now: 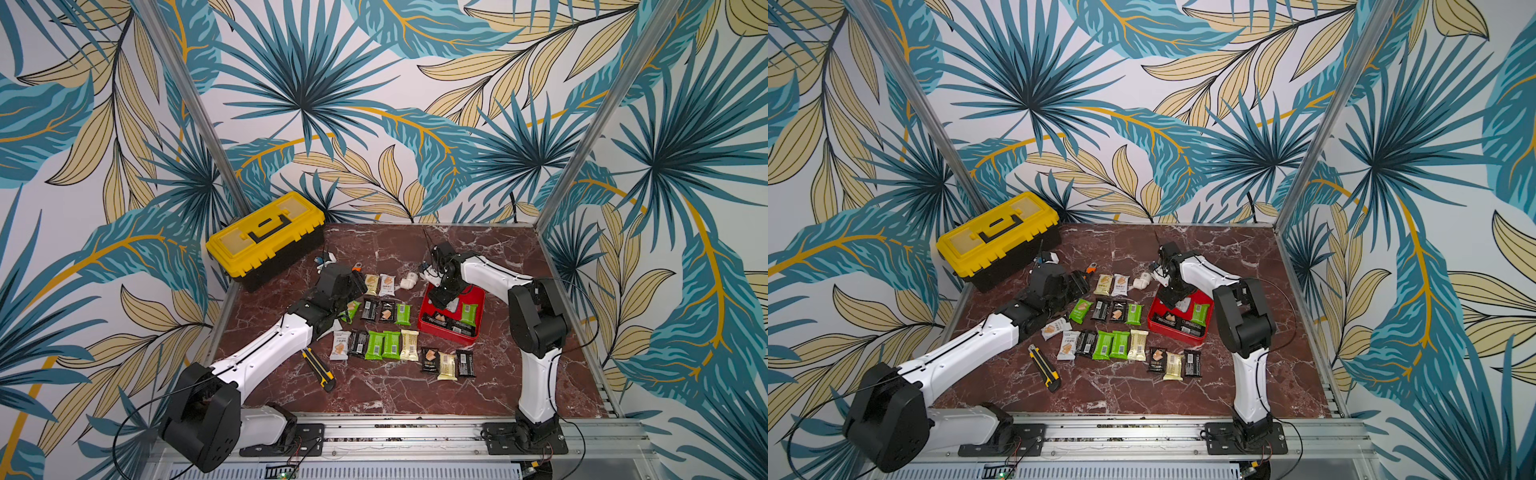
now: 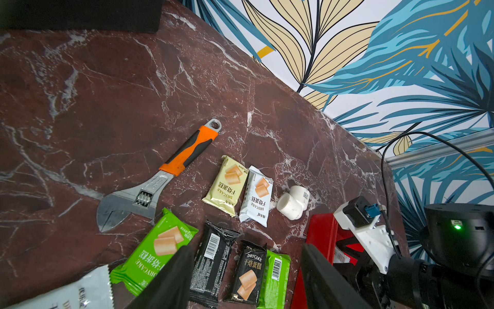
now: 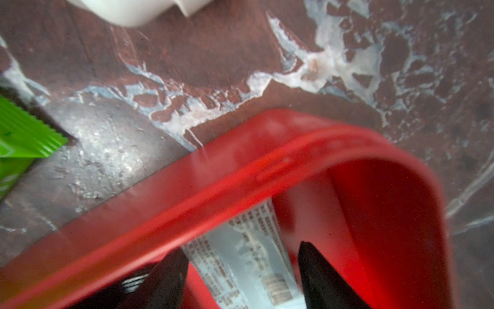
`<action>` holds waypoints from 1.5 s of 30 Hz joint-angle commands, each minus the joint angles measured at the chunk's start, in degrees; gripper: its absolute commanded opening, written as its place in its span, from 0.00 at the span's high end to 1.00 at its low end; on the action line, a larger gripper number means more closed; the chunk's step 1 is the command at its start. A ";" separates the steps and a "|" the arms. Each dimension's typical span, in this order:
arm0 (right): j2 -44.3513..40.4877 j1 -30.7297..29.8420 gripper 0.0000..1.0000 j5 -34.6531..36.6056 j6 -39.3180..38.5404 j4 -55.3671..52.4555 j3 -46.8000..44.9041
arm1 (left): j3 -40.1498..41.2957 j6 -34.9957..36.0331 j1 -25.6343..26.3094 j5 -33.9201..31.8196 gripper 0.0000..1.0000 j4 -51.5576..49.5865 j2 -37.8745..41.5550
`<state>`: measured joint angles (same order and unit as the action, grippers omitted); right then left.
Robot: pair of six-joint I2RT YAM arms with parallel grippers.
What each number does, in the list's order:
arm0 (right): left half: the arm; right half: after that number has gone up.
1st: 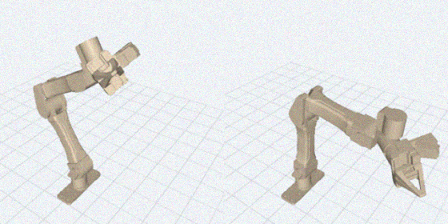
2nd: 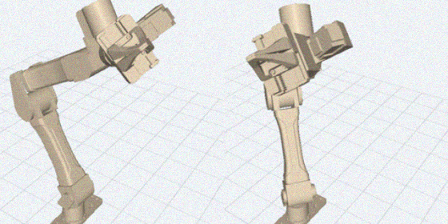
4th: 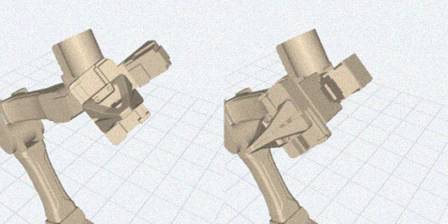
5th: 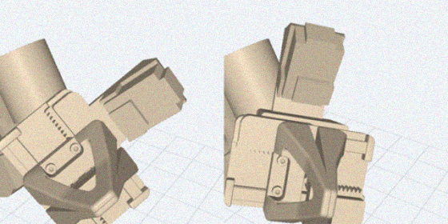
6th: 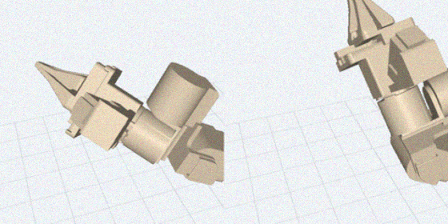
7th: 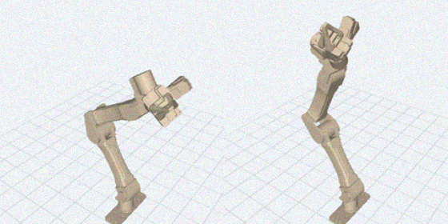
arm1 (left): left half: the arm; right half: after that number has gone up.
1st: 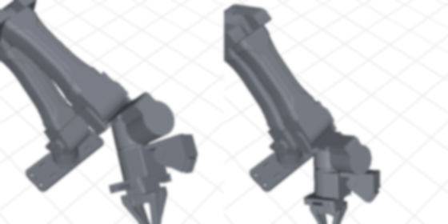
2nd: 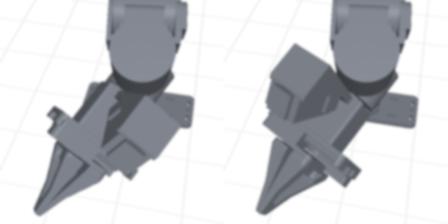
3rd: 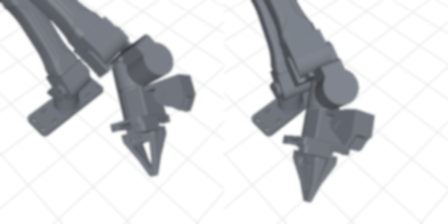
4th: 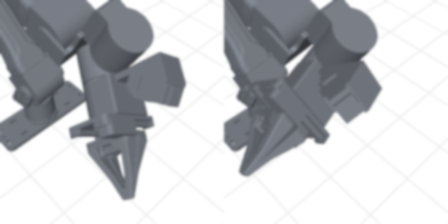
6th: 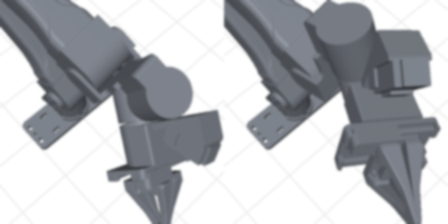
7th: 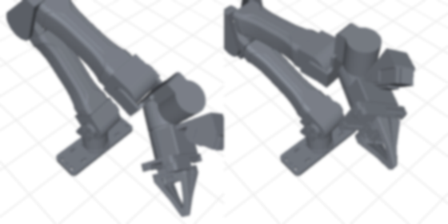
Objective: Take the cookies out of the storage box
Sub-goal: Pick up the cookie from the storage box.
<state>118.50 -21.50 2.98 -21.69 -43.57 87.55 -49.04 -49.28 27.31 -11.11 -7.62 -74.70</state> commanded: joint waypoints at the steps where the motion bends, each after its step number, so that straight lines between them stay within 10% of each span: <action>1: 1.69 0.30 0.32 -1.56 -0.28 -1.16 0.83 | -3.40 0.85 -0.42 -0.05 0.31 -0.86 -0.63; 25: -4.17 0.49 0.54 -1.00 0.98 -2.09 -0.32 | -4.23 0.94 -0.55 -0.39 0.31 -1.34 -0.51; 45: -27.30 -6.95 0.58 0.57 6.13 -4.53 -13.65 | -0.21 -2.64 -1.19 -0.67 0.32 -0.68 2.85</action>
<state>93.84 -26.02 3.27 -17.89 -46.17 75.94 -50.48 -50.94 26.52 -11.38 -8.78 -73.67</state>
